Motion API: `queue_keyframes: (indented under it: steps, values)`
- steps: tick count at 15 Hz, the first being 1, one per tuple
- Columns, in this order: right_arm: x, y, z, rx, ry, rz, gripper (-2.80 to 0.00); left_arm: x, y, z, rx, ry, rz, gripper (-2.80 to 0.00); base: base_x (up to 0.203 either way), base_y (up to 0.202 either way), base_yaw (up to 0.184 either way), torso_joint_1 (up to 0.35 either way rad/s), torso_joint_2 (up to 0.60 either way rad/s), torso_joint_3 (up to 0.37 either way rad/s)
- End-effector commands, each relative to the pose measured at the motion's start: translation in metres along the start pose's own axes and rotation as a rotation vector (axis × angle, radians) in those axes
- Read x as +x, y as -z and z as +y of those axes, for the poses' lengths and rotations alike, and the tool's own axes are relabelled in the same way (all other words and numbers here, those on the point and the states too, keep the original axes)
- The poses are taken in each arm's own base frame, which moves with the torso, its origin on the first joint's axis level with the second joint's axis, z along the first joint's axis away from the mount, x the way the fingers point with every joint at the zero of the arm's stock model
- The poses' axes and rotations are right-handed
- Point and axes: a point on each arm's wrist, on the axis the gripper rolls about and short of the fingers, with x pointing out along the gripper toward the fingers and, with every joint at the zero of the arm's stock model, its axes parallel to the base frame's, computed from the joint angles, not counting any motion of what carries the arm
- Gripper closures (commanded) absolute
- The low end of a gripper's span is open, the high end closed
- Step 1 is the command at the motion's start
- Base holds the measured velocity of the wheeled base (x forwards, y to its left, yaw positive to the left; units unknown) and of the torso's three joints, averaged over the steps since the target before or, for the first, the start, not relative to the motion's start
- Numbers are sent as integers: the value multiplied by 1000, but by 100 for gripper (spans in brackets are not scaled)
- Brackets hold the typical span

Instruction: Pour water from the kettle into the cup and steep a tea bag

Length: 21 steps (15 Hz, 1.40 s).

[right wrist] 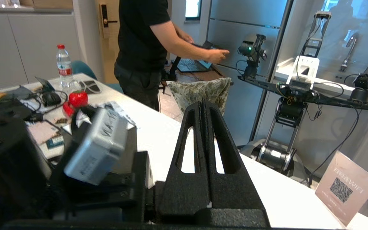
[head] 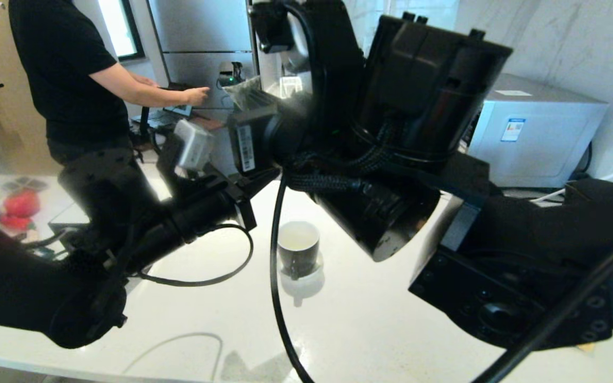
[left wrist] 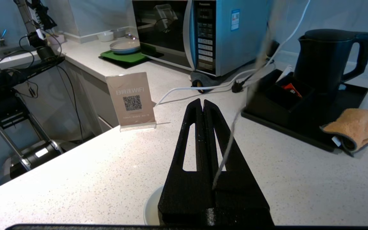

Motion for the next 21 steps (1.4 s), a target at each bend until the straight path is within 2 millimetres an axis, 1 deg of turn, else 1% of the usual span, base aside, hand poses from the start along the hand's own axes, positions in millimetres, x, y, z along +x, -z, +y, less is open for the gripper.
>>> queue_keyframes:
  steps: [1,4,7,12,16,19,21]
  values:
    - [-3,7,0,-12,-1,21,0,-4,-5,-1,7,-1,-15,0,0,0,0,0,0,0]
    - [-12,15,-2,-17,-3,31,0,-5,-7,1,8,-13,-21,0,0,0,0,0,0,0]
    - [-26,22,-7,-30,-8,62,0,-5,-7,1,9,-14,-22,0,0,0,0,0,0,0]
    - [-46,44,-10,-39,-15,90,0,-5,-8,2,11,-17,-26,0,0,0,0,0,0,0]
    - [-53,62,-10,-39,-21,99,0,-5,-9,4,14,-25,-29,0,0,0,0,0,0,0]
    - [-52,67,-9,-39,-23,103,0,-6,-10,5,15,-31,-30,0,0,0,0,0,0,0]
    - [-51,74,-7,-45,-26,119,0,-6,-10,4,14,-30,-30,0,0,0,0,0,0,0]
